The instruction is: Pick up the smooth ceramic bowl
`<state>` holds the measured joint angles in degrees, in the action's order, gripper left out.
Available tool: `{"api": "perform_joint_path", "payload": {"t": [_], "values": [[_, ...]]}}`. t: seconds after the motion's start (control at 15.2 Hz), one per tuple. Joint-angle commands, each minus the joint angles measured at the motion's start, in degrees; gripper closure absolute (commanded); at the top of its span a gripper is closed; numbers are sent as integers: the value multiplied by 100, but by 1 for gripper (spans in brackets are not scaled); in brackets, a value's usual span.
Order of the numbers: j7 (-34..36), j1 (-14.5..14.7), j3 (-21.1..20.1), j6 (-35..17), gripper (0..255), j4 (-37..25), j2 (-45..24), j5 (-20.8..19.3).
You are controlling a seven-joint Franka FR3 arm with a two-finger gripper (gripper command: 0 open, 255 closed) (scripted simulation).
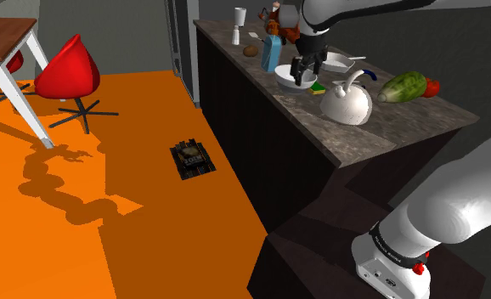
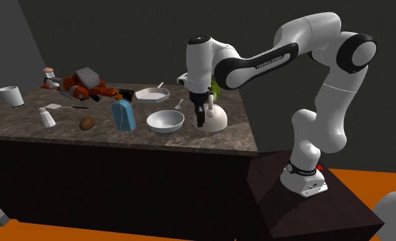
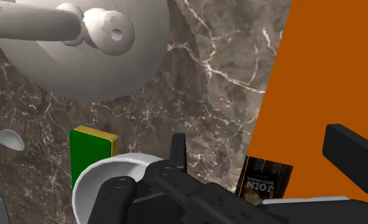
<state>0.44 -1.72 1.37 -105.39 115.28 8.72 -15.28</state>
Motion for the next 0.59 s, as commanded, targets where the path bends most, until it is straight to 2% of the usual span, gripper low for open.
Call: {"api": "perform_joint_path", "payload": {"t": [0.0, 0.53], "values": [[-115, -39, 46, -127, 0, -293, -404, -82], [-530, -126, 131, -184, 0, -2108, -2210, -296]]}}
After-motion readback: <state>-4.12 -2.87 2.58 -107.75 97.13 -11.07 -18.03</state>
